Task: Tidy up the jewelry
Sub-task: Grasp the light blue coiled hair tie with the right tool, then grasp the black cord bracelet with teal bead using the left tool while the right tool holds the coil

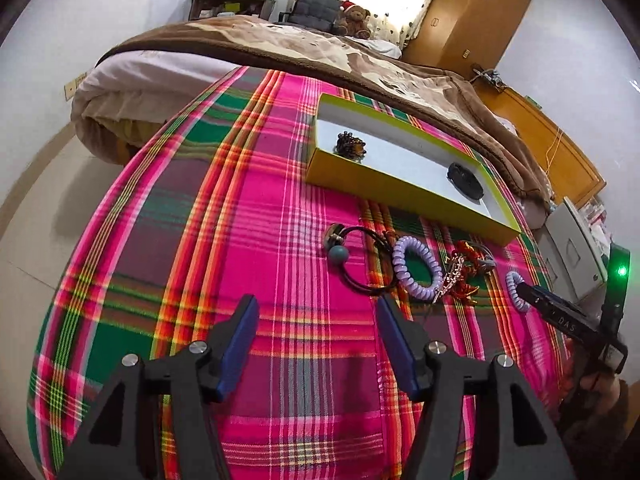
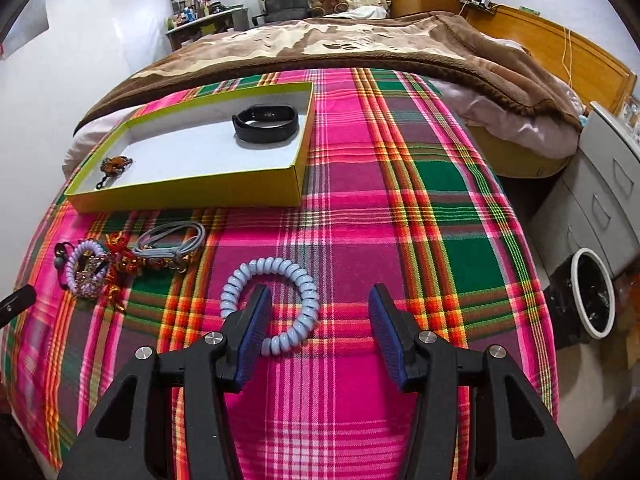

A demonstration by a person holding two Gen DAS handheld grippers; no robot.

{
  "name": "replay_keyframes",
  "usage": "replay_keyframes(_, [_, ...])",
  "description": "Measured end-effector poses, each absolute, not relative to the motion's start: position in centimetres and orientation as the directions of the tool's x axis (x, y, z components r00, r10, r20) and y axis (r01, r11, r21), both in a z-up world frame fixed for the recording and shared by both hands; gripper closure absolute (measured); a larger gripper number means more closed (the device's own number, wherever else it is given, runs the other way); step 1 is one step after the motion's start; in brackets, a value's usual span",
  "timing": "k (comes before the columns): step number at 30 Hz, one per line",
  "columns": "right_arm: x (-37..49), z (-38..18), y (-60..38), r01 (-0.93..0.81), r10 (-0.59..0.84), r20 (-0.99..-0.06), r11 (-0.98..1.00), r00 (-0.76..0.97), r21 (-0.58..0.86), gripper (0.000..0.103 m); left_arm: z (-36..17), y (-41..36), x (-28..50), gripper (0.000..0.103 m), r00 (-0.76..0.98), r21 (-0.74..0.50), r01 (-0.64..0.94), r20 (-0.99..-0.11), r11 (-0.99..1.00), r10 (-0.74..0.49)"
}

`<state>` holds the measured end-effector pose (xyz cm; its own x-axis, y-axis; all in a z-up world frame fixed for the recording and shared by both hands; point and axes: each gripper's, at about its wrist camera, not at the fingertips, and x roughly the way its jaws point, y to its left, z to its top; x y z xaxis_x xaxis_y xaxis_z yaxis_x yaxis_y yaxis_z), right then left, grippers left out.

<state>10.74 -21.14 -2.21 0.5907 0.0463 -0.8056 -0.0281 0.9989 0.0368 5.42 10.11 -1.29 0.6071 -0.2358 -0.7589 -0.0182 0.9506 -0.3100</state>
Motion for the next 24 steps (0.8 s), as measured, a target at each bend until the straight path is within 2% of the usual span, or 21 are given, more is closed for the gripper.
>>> replay_keyframes(2, [10.7,-2.3,-21.0,-0.027,0.032,-0.803,0.999,0.595,0.020,0.053,-1.4,10.1,5.4,0.041,0.602,-0.303,-0.009,-0.763,0.953,-0.236])
replay_keyframes(5, [10.6,-2.3,-21.2,-0.010,0.015,-0.796,1.000,0.605,0.011,0.071,-1.4,10.0,5.5,0.041,0.597,-0.311,-0.008,-0.764,0.950,-0.245])
replay_keyframes(7, [10.6,-2.2,-21.4,-0.002,0.014,-0.794,1.000,0.608,0.016,0.087,-1.4,9.9,5.6,0.041,0.597,-0.305,-0.007,-0.765,0.952,-0.241])
replay_keyframes(9, [10.6,-2.2,-21.5,0.002,0.013,-0.793,1.000,0.609,0.019,0.092,-1.5,9.8,5.8,0.041,0.590,-0.301,-0.010,-0.772,0.953,-0.238])
replay_keyframes(18, [10.1,-1.6,-23.5,0.034,0.084,-0.762,0.990,0.642,0.137,0.093,-1.3,9.4,7.6,0.041,0.580,-0.234,-0.027,-0.795,0.972,-0.176])
replay_keyframes(24, [9.6,-1.1,-23.5,0.018,0.107,-0.747,0.987,0.656,0.157,0.093,-1.3,8.7,9.5,0.041,0.579,-0.172,-0.024,-0.805,0.985,-0.127])
